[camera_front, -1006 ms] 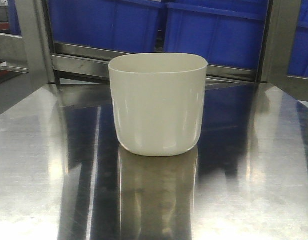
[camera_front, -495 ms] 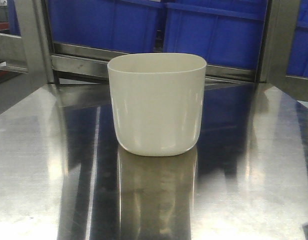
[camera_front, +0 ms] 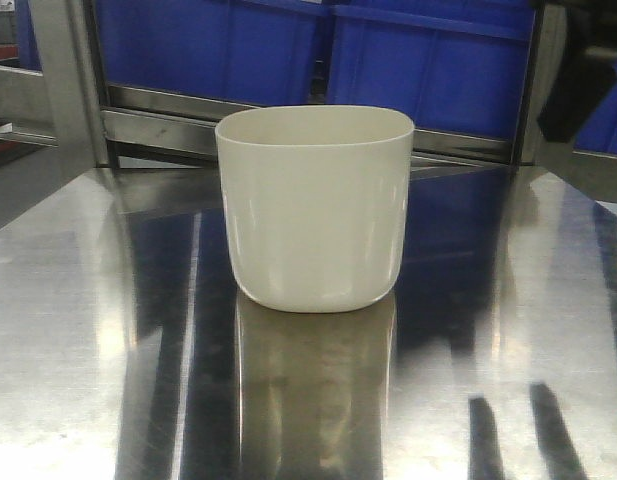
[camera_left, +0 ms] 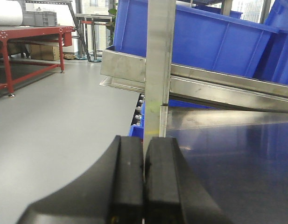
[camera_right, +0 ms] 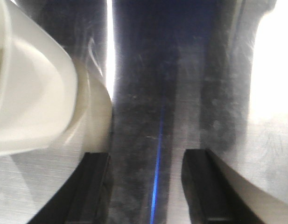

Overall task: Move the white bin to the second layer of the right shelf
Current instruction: 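Lower the right gripper around the rim of the white bin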

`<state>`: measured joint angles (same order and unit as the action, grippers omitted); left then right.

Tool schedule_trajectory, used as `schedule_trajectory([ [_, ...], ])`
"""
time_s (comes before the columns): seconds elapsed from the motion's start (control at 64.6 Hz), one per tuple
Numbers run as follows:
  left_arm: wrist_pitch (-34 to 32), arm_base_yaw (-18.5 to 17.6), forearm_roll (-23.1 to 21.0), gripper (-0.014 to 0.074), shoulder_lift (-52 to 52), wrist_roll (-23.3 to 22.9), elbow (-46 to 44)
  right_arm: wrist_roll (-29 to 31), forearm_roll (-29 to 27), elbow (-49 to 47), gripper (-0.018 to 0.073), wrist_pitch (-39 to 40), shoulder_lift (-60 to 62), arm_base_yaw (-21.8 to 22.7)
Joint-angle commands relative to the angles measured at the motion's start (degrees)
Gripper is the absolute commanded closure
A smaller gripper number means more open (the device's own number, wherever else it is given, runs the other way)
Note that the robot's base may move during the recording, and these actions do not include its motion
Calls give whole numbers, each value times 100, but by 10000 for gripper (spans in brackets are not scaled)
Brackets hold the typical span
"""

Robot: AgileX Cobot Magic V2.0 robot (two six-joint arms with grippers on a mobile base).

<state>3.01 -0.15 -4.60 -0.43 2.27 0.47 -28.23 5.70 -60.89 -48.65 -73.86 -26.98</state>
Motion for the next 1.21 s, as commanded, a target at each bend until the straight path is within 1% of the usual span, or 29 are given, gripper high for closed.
schedule_trajectory([
  [0.0,-477,6,-30,512,-84,-30,156,-150,231,-777,113,-406,-226,-157],
  [0.077,-477,6,-30,512,-84,-30,156,-150,225,-1498,113,-894,-621,-344],
  [0.232,-477,6,-30,512,-84,-30,156,-252,225,-2473,113,-1427,-1231,-551],
  [0.402,-477,6,-30,512,-84,-30,156,-561,157,-3106,113,-1502,-1782,-676],
  [0.542,-477,6,-30,512,-84,-30,156,-566,118,-3232,113,-1461,-2017,-764],
  [1.192,-477,6,-30,512,-84,-30,156,-566,118,-3232,113,-1361,-2887,-765],
])
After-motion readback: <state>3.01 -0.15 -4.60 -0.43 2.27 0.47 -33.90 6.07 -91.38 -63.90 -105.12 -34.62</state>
